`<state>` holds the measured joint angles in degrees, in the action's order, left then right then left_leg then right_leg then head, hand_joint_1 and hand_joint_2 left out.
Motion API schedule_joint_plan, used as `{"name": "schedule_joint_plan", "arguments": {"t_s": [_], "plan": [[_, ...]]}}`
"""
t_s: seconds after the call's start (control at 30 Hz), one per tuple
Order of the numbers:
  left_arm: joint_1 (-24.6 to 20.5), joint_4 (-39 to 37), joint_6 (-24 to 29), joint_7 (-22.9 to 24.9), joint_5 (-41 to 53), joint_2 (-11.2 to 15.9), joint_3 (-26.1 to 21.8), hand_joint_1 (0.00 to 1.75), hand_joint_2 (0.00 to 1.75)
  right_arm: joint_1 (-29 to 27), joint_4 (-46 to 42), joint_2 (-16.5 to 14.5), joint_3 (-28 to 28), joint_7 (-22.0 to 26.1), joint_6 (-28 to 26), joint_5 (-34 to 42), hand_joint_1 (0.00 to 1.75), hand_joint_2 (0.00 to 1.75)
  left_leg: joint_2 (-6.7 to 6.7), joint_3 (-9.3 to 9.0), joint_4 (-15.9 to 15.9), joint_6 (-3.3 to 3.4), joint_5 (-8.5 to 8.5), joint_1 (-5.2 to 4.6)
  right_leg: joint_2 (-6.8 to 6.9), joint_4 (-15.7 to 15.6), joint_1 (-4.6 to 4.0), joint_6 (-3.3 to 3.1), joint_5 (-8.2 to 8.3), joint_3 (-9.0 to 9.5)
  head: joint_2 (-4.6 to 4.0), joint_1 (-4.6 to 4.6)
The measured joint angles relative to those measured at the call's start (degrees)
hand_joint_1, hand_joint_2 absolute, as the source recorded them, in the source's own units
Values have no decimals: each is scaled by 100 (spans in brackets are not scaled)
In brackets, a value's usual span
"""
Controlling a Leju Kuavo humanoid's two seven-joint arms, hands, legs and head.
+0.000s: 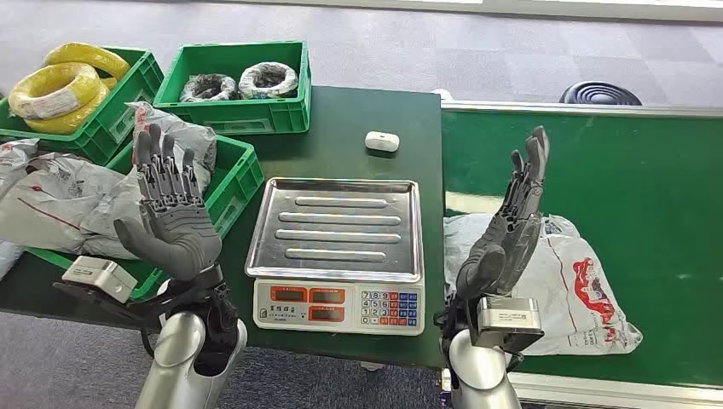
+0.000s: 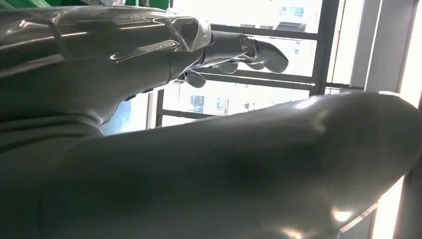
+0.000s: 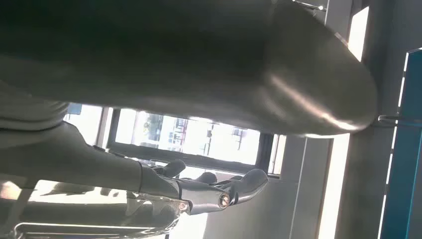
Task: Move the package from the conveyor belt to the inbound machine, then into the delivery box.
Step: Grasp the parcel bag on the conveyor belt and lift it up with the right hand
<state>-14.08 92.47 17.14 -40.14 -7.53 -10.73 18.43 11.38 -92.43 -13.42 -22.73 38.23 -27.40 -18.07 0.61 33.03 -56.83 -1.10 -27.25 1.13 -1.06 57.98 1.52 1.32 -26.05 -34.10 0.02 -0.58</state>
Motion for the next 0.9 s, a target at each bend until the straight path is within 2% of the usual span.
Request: {"name": "schedule_joint_plan", "arguments": {"t_s": [0.4, 0.47, 0.57, 0.63, 0.7, 0.8, 0.9], "plan": [[-69, -69, -19, 0, -10, -2, 24, 0, 0, 2, 0, 0, 14, -92, -161, -289, 0, 0, 0, 0, 0, 0, 0, 0, 0, 0, 0, 0, 0, 0, 0, -1], [-79, -73, -24, 1, -5, -3, 33, 0, 0, 25, 0, 1, 19, -265, -369, -752, 0, 0, 0, 0, 0, 0, 0, 0, 0, 0, 0, 0, 0, 0, 0, 0], [-96, -92, -54, 1, 18, -14, 43, 0, 0, 186, -13, 15, 73, -1101, -880, -2573, 0, 0, -1, -1, 0, 0, 0, 0, 0, 0, 0, 0, 0, 0, 0, -1], [-98, -99, -88, 1, 39, -26, 43, 0, 0, 397, -49, 39, 237, -1947, -1043, -4098, 0, 87, -1, -1, -1, 1, 1, 0, 0, 0, 0, 1, 1, 1, 0, -1], [-85, -99, -111, 1, 76, -31, 40, 0, 0, 676, -78, 84, 521, -2707, -981, -5287, 0, 175, 0, -1, -1, 2, 2, 0, 0, 0, 0, 2, 2, 3, 0, 0], [-21, -99, -116, 0, 173, -34, 33, 0, 0, 1195, 3, 211, 1056, -3354, -723, -6217, 0, 175, 0, -1, -3, 3, 3, -1, 0, 0, 2, 3, 5, 5, 0, 0], [68, -97, -98, 0, 252, -52, -1, 0, 0, 1814, 430, 460, 1614, -3616, -646, -6583, 0, 175, 2, -1, -5, 4, 4, -2, 0, 0, 3, 3, 6, 7, 0, -1]]}}
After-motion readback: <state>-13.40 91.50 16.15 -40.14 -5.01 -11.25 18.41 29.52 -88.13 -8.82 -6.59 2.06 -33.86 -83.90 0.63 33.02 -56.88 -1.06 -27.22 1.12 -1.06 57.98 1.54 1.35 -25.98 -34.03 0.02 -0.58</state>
